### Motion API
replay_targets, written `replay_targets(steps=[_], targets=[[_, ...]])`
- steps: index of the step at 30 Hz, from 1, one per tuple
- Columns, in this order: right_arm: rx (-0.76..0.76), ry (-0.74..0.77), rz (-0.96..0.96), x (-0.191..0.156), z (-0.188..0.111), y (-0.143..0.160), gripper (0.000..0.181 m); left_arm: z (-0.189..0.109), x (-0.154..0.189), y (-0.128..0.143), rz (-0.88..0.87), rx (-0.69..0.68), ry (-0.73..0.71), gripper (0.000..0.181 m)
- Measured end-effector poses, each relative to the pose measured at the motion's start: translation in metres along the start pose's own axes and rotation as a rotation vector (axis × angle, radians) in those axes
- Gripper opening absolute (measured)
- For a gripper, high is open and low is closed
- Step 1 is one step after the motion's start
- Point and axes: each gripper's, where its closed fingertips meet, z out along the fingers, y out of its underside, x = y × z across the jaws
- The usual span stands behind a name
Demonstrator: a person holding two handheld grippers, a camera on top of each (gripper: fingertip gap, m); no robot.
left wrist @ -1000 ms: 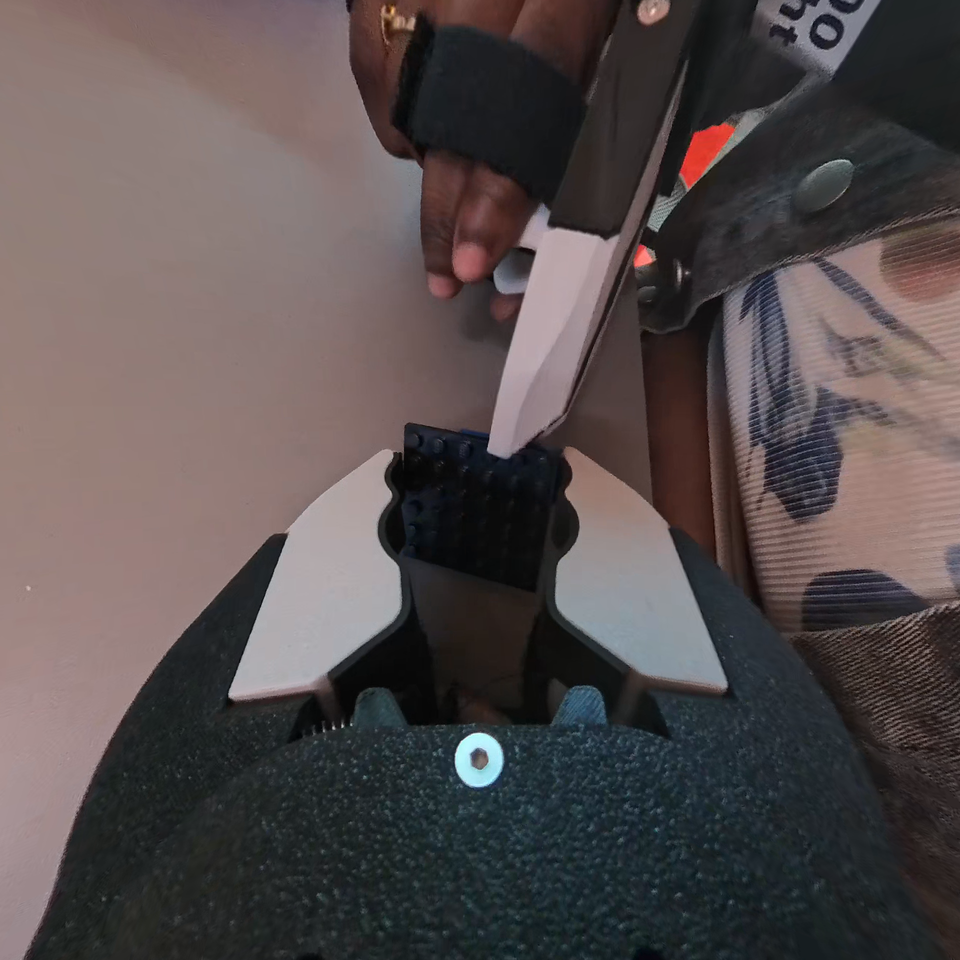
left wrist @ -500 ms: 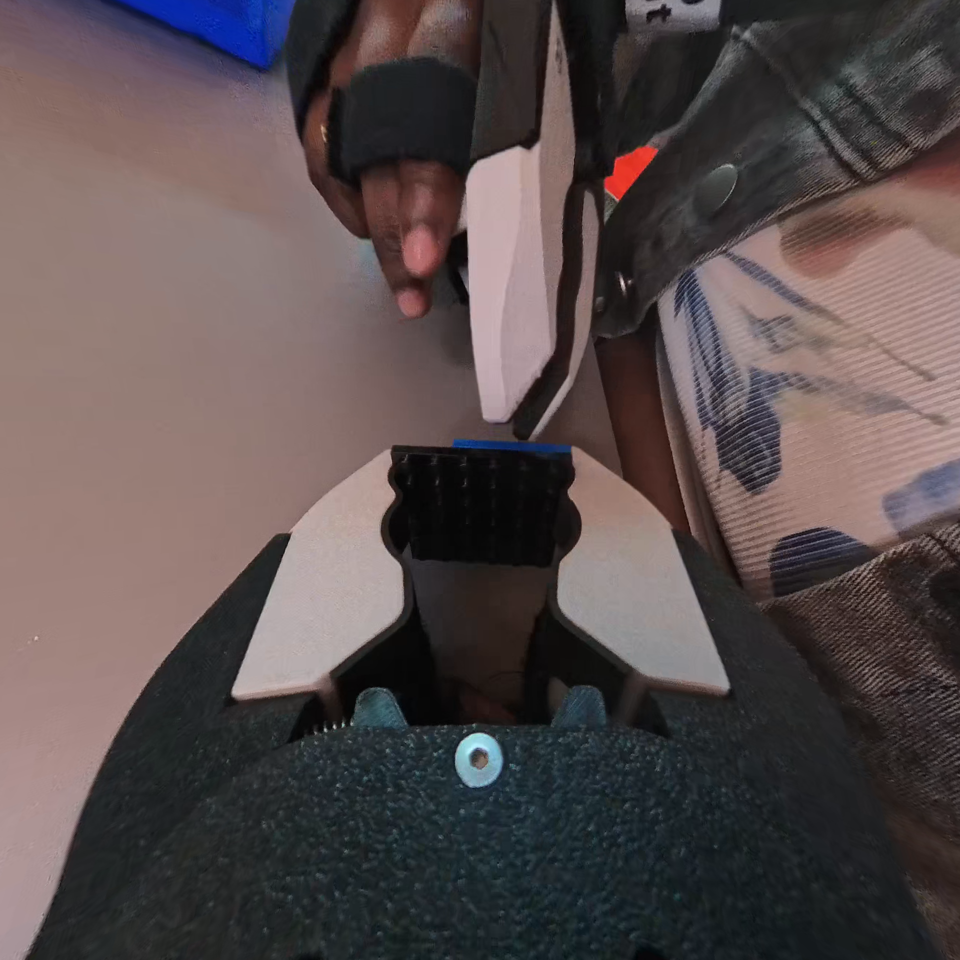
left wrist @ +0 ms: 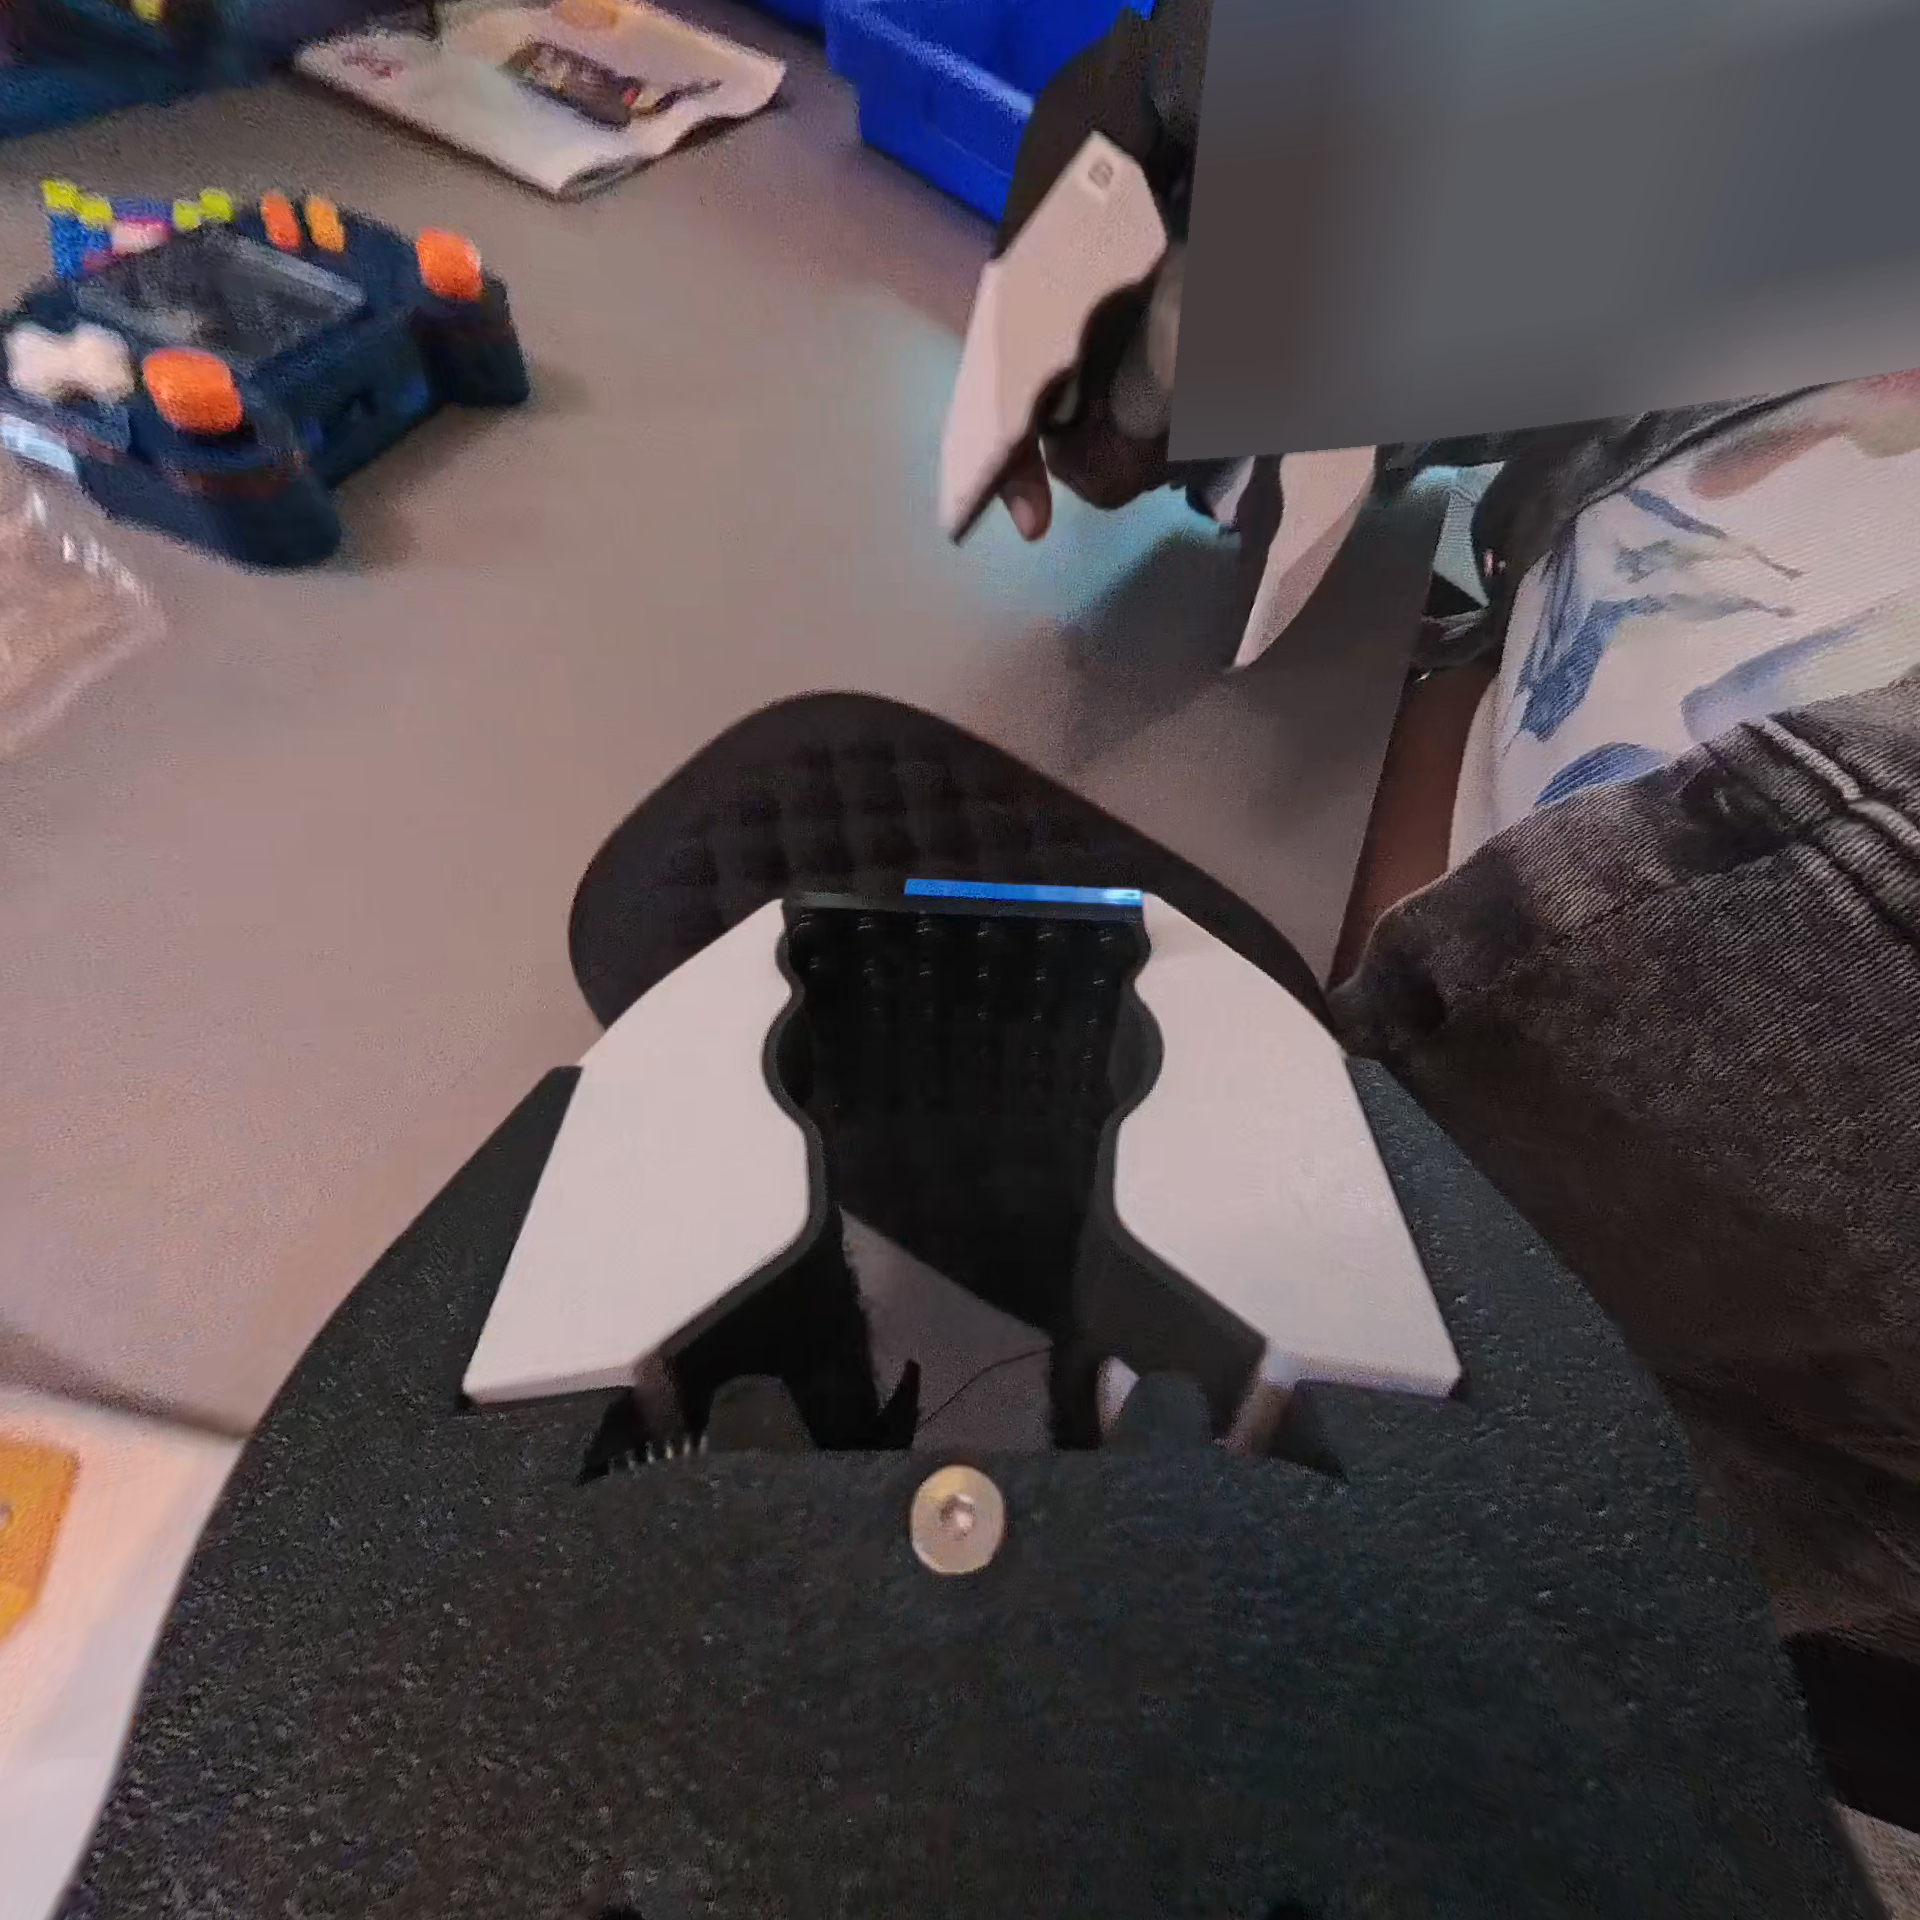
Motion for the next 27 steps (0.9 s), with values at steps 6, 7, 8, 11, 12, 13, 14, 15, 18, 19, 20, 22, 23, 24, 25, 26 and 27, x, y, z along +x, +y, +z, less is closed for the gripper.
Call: replay_targets(steps=[6,7,8,11,12,13,14,15,18,19,20,22,23,24,25,26,27], targets=[[-0.180,-0.078,0.260,0.025,0.014,0.041,0.113,-0.029,0.014,0.048,-0.254,-0.092,-0.021,0.054],[-0.203,-0.089,0.256,0.024,0.016,0.047,0.115,-0.024,0.019,0.046,-0.299,-0.049,0.027,0.054],[-0.224,-0.101,0.261,0.022,0.020,0.053,0.115,-0.015,0.028,0.040,-0.355,0.014,0.097,0.054],[-0.282,-0.149,0.258,0.013,0.024,0.065,0.114,0.012,0.049,0.019,-0.458,0.138,0.262,0.054],[-0.304,-0.135,0.252,0.013,0.021,0.067,0.118,0.020,0.055,0.015,-0.452,0.131,0.285,0.054],[-0.317,-0.131,0.258,0.011,0.015,0.069,0.120,0.028,0.063,0.014,-0.424,0.113,0.307,0.054],[-0.332,-0.122,0.270,0.010,0.006,0.072,0.120,0.037,0.067,0.009,-0.401,0.114,0.309,0.054],[-0.346,-0.107,0.275,0.009,-0.004,0.077,0.119,0.047,0.068,0.003,-0.387,0.127,0.300,0.054],[-0.365,-0.058,0.312,0.002,-0.039,0.089,0.118,0.075,0.069,-0.016,-0.354,0.142,0.316,0.054],[-0.370,-0.038,0.322,0.000,-0.050,0.093,0.117,0.082,0.067,-0.023,-0.351,0.160,0.322,0.054],[-0.368,-0.011,0.312,-0.001,-0.059,0.094,0.114,0.089,0.064,-0.028,-0.328,0.159,0.314,0.054],[-0.294,0.094,0.194,0.006,-0.074,0.082,0.087,0.101,0.057,-0.025,-0.216,0.072,0.251,0.054],[-0.241,0.142,0.095,0.008,-0.078,0.071,0.076,0.105,0.054,-0.022,-0.145,0.025,0.216,0.054],[-0.196,0.175,-0.013,0.007,-0.080,0.060,0.065,0.110,0.053,-0.019,-0.077,-0.022,0.199,0.054],[-0.169,0.193,-0.123,0.004,-0.079,0.052,0.056,0.114,0.055,-0.017,-0.016,-0.063,0.208,0.055],[-0.149,0.197,-0.224,-0.001,-0.075,0.046,0.048,0.118,0.057,-0.015,0.027,-0.090,0.211,0.055],[-0.129,0.185,-0.315,-0.007,-0.070,0.041,0.041,0.121,0.057,-0.014,0.055,-0.112,0.210,0.055]])
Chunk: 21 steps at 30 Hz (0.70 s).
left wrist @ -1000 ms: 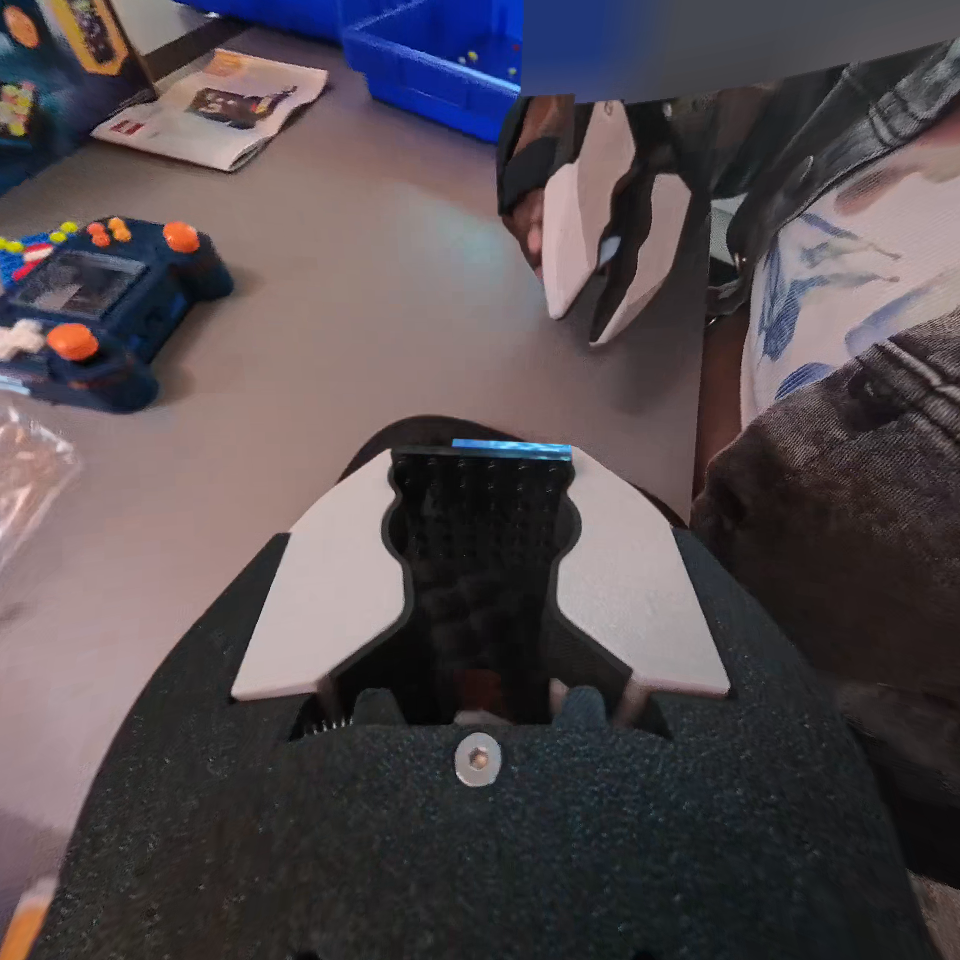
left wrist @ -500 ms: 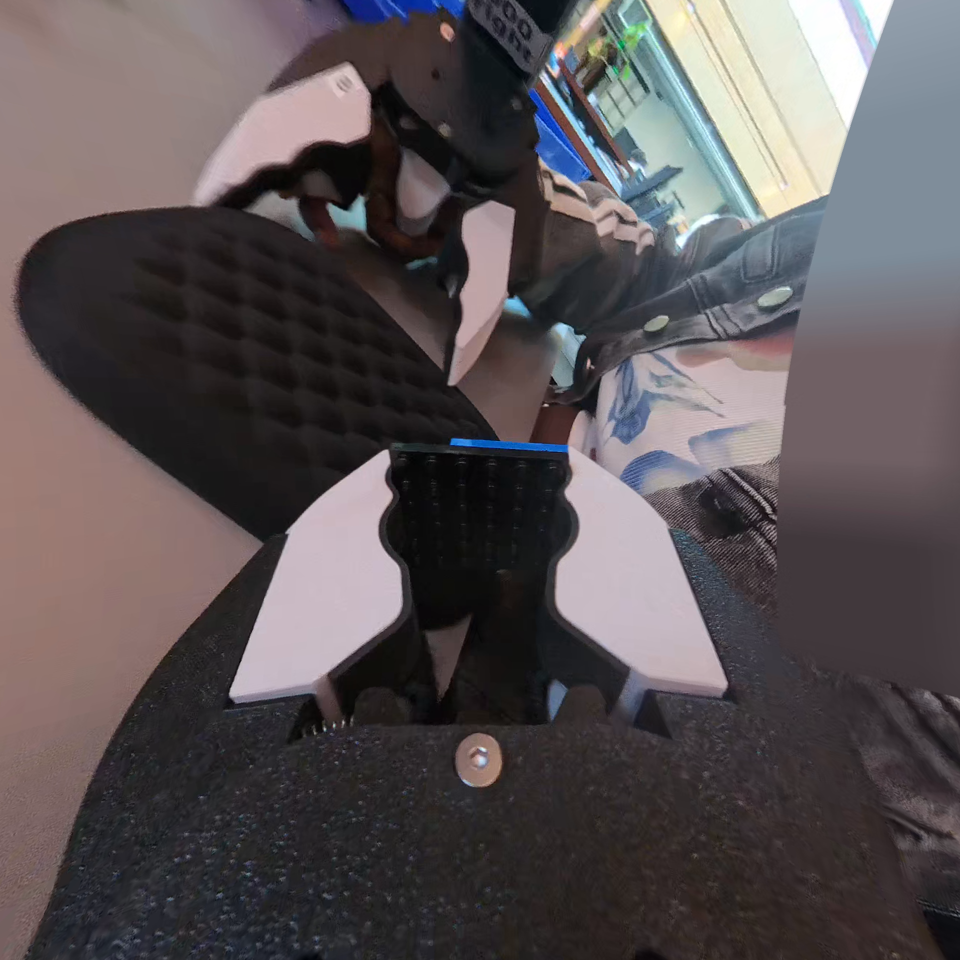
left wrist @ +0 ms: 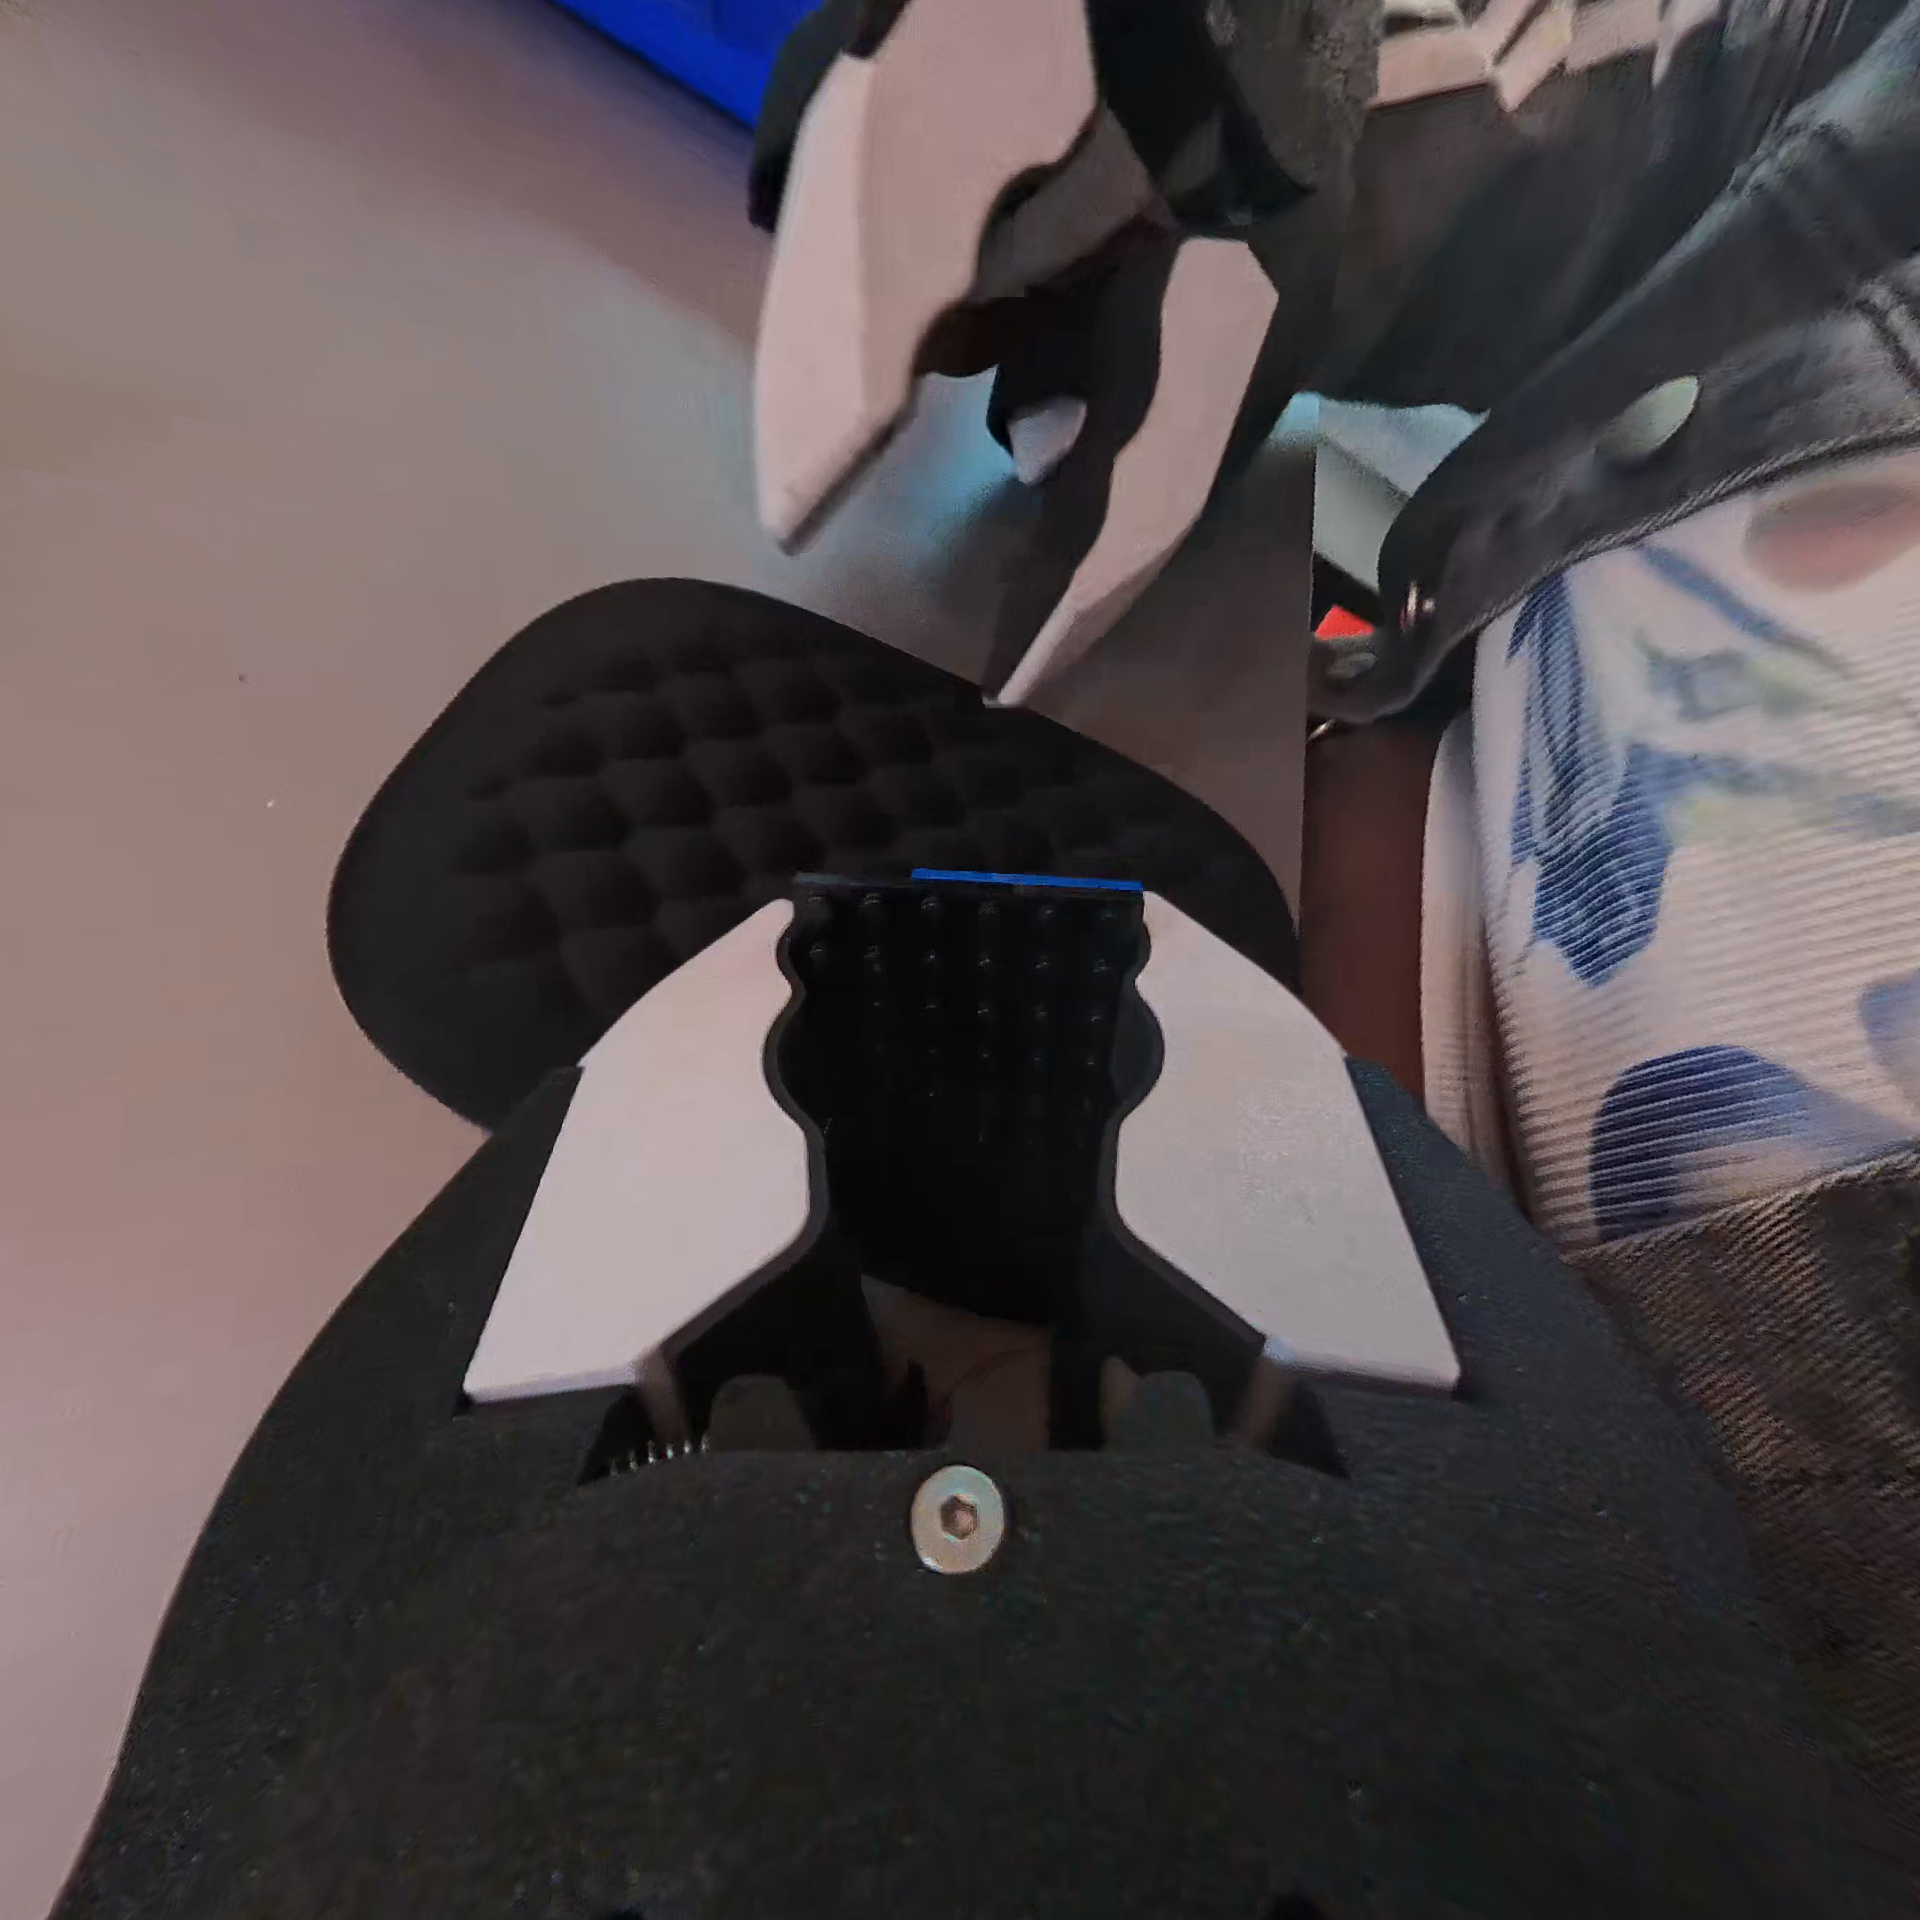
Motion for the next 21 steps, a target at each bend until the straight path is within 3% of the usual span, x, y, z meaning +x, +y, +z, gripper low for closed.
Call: replay_targets(steps=[5,11,21], targets=[[0.076,-0.031,-0.223,-0.017,0.024,-0.019,0.028,0.004,-0.001,0.003,0.098,-0.020,-0.011,0.055],[0.141,0.038,-0.353,-0.019,0.037,-0.028,0.011,0.003,-0.001,0.002,0.014,-0.011,0.058,0.055],[0.141,0.143,-0.301,-0.013,0.041,-0.027,0.002,0.004,-0.004,0.004,-0.029,-0.021,0.060,0.055]])
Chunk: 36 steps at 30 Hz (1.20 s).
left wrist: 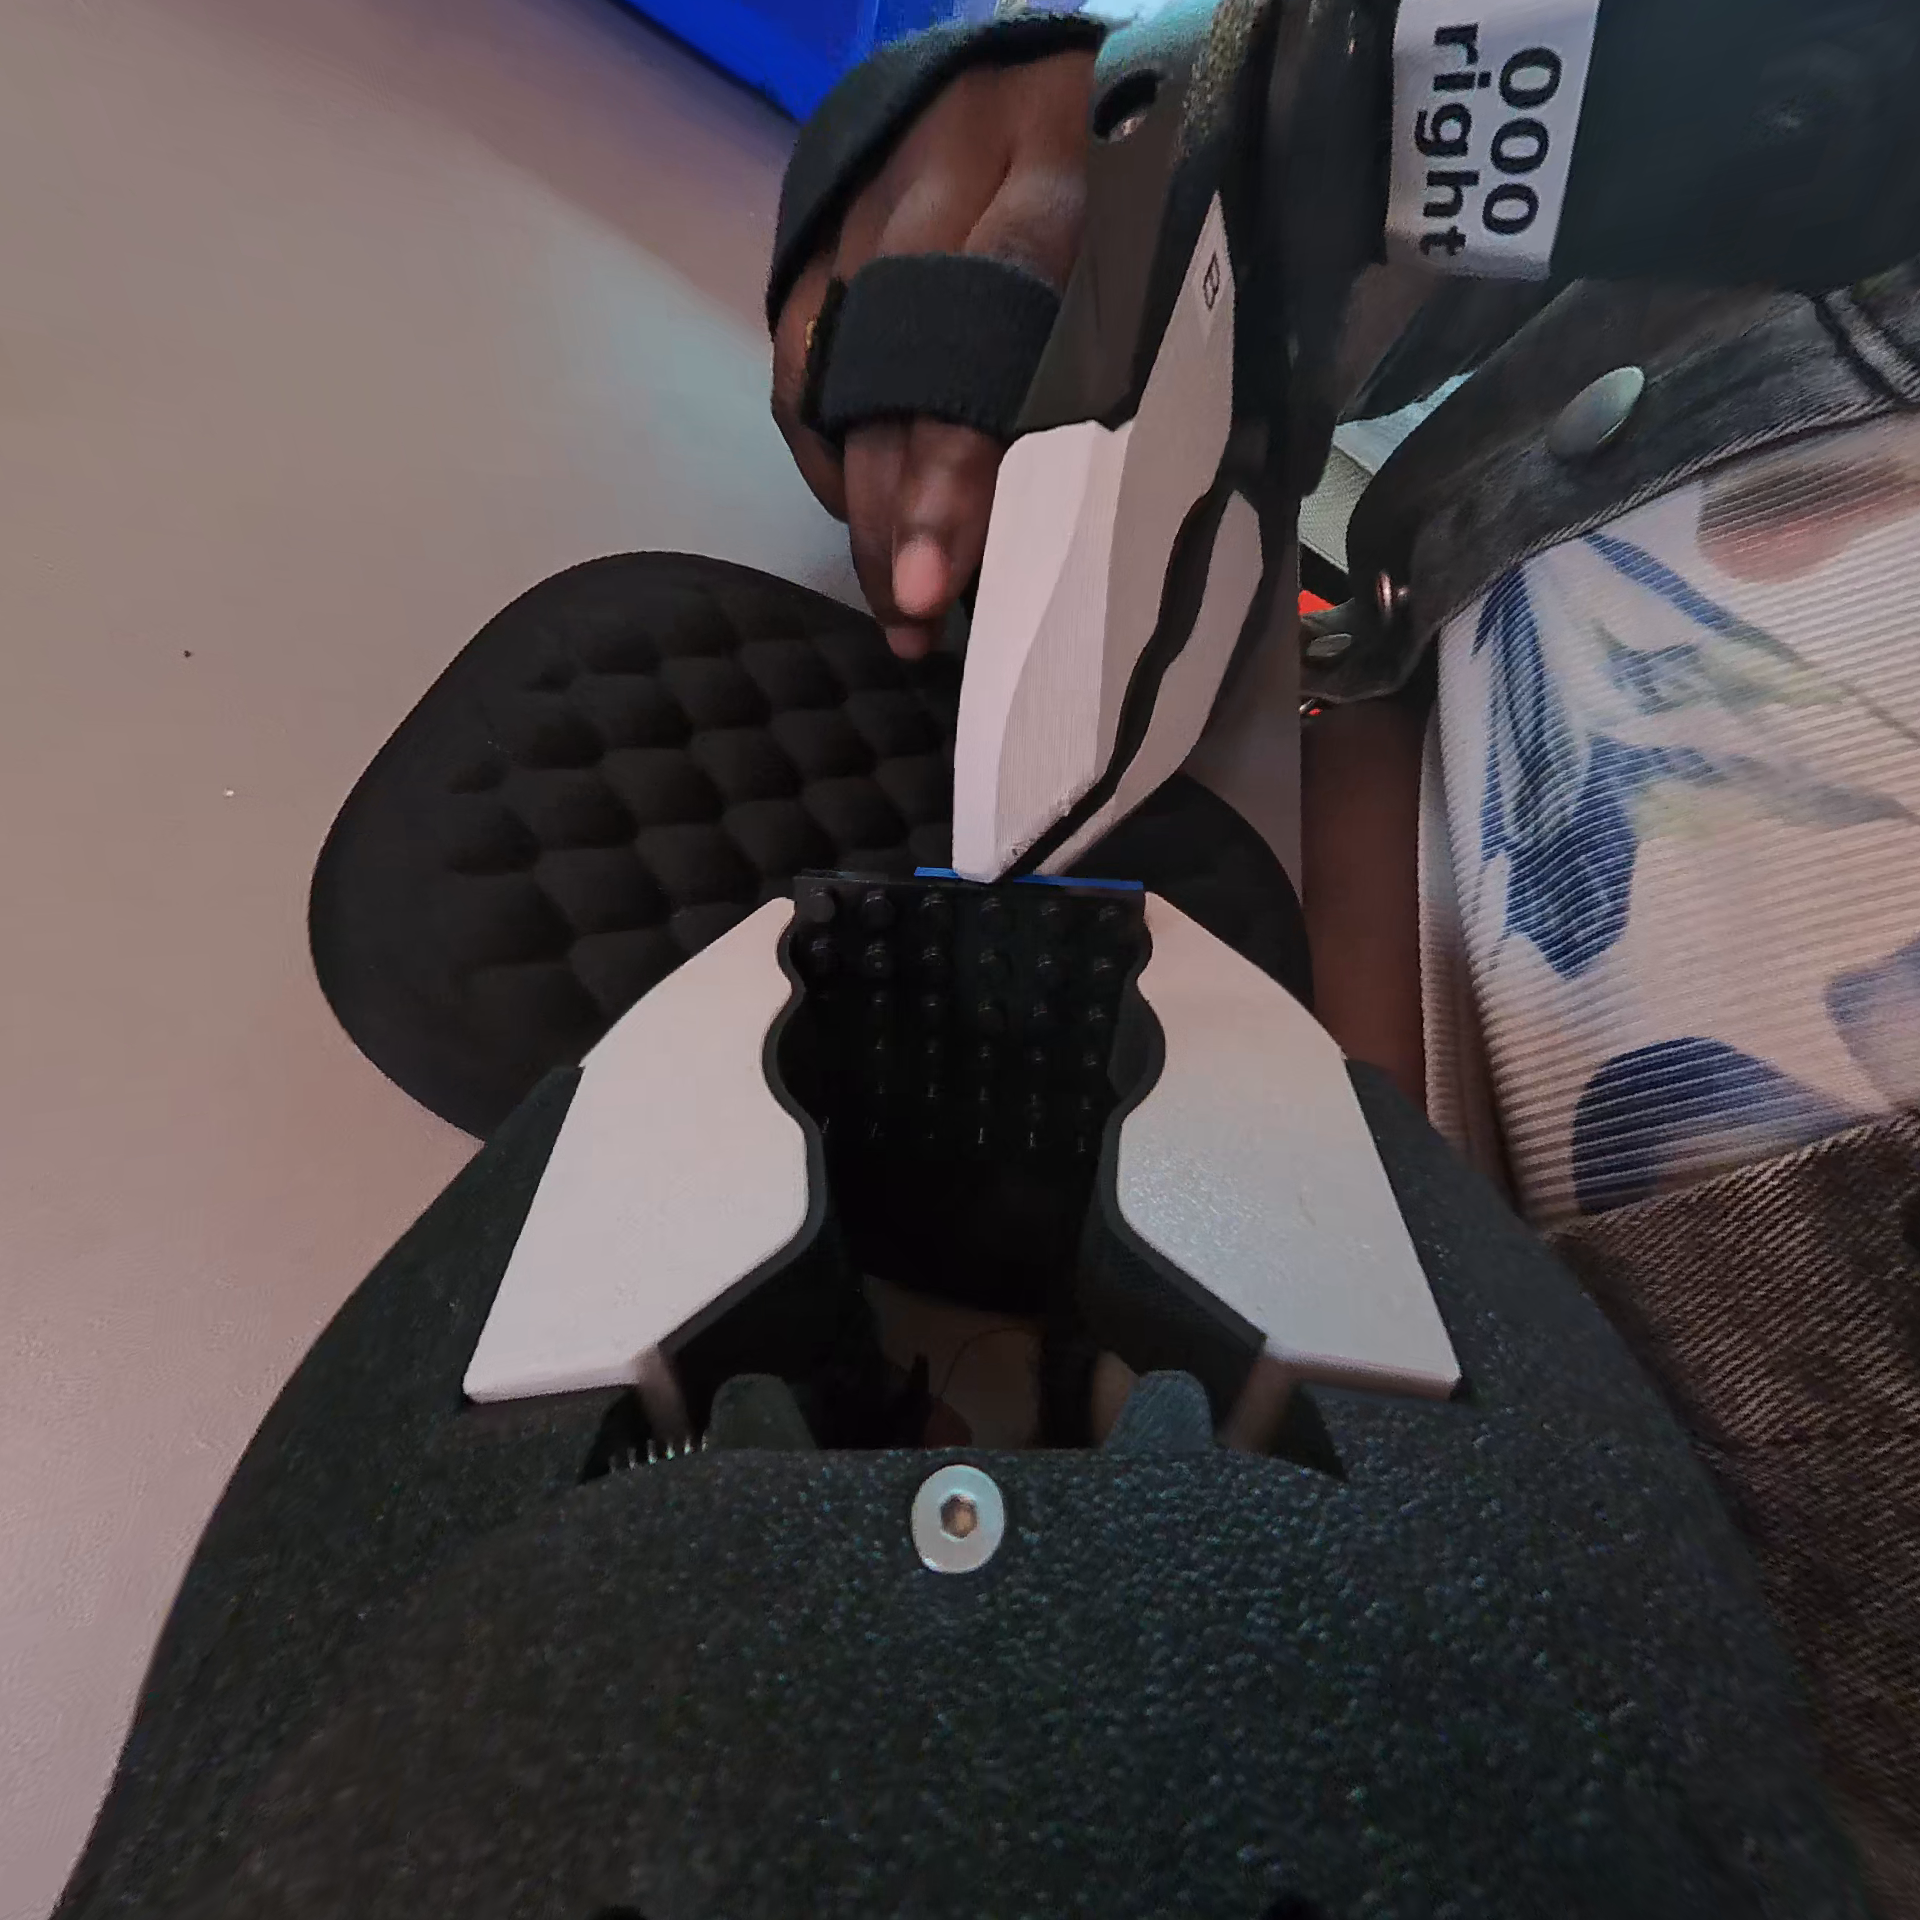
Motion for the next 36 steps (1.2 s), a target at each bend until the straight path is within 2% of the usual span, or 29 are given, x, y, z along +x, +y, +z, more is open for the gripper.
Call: replay_targets(steps=[11,13,15,18,20,21,25,30,33,36], targets=[[-0.058,-0.026,0.009,-0.006,-0.002,0.006,0.000,0.002,-0.001,0.003,-0.035,-0.024,0.019,0.055],[-0.116,-0.226,0.007,-0.040,-0.001,0.014,0.000,-0.001,-0.003,-0.003,-0.092,0.029,0.034,0.055],[-0.088,-0.205,-0.077,-0.039,-0.003,0.007,0.000,-0.003,-0.004,-0.006,-0.138,0.054,0.055,0.056],[-0.052,-0.150,0.141,-0.020,-0.008,0.013,0.000,-0.003,-0.003,-0.005,-0.122,0.050,0.054,0.055],[0.000,-0.036,0.211,0.001,-0.009,0.010,0.026,-0.003,-0.003,-0.006,-0.150,0.057,0.080,0.055],[0.009,-0.045,0.238,0.001,-0.006,0.008,0.035,-0.004,-0.003,-0.006,-0.156,0.061,0.088,0.055],[-0.002,-0.051,0.233,-0.001,0.001,0.008,0.025,-0.004,-0.003,-0.007,-0.168,0.063,0.099,0.055],[-0.010,-0.026,0.214,0.000,0.002,0.008,0.022,-0.003,-0.003,-0.006,-0.171,0.056,0.098,0.055],[-0.046,0.024,0.119,0.005,0.001,0.012,0.002,-0.001,-0.004,-0.003,-0.139,0.028,0.063,0.055],[-0.072,0.023,0.095,0.003,0.001,0.013,0.001,0.000,-0.004,-0.001,-0.135,0.017,0.053,0.055]])
